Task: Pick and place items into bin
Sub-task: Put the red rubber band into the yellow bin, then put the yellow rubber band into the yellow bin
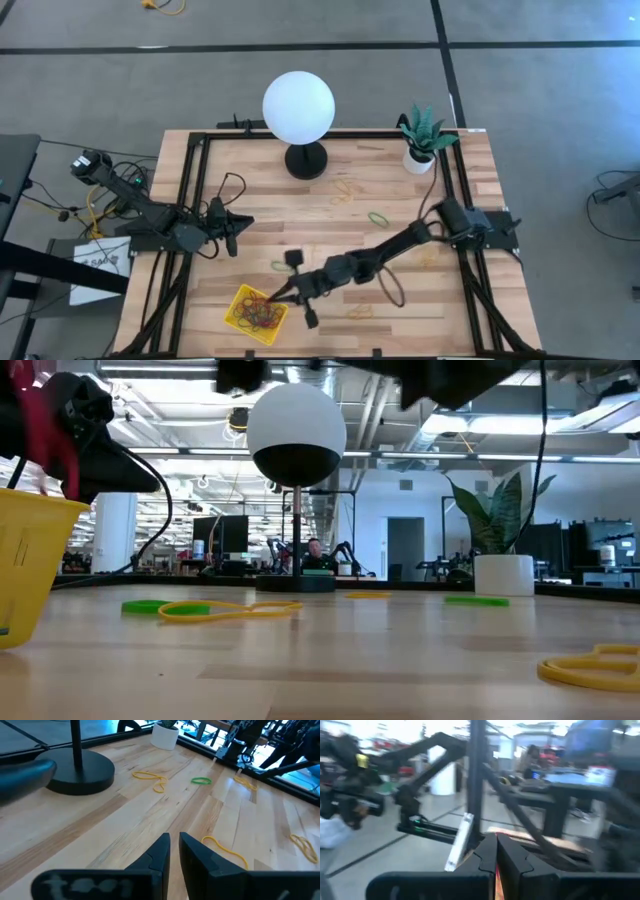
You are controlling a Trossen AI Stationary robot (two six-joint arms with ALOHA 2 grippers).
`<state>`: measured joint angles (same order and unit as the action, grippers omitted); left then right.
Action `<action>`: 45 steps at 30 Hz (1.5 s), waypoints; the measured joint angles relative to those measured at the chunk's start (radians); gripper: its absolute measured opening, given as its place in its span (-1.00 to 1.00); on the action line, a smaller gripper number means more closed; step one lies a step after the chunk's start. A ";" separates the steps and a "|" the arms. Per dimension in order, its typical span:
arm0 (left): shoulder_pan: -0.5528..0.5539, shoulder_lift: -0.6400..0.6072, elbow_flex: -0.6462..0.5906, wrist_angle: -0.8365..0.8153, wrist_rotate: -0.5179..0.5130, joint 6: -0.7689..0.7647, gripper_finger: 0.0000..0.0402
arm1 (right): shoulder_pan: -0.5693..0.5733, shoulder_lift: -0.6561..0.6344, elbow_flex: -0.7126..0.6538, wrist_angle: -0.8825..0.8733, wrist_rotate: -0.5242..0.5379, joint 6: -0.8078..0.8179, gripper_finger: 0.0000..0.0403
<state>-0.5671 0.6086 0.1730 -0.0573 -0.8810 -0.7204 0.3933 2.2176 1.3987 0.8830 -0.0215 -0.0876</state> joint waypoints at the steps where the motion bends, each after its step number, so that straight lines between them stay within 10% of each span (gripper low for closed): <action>1: 0.000 0.000 0.000 -0.005 -0.002 0.000 -0.86 | 0.002 0.027 0.034 0.000 -0.024 0.000 -1.00; 28: 0.000 0.000 0.000 -0.015 -0.023 0.000 -0.86 | -0.017 0.219 0.452 -0.500 0.000 0.029 -0.66; 45: 0.000 0.000 0.000 -0.027 -0.018 0.036 -0.86 | -0.019 -0.271 0.434 -1.954 0.123 0.100 -0.65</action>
<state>-0.5667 0.6090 0.1726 -0.0839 -0.8986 -0.6848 0.3747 1.9466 1.8330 -1.0708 0.1012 0.0122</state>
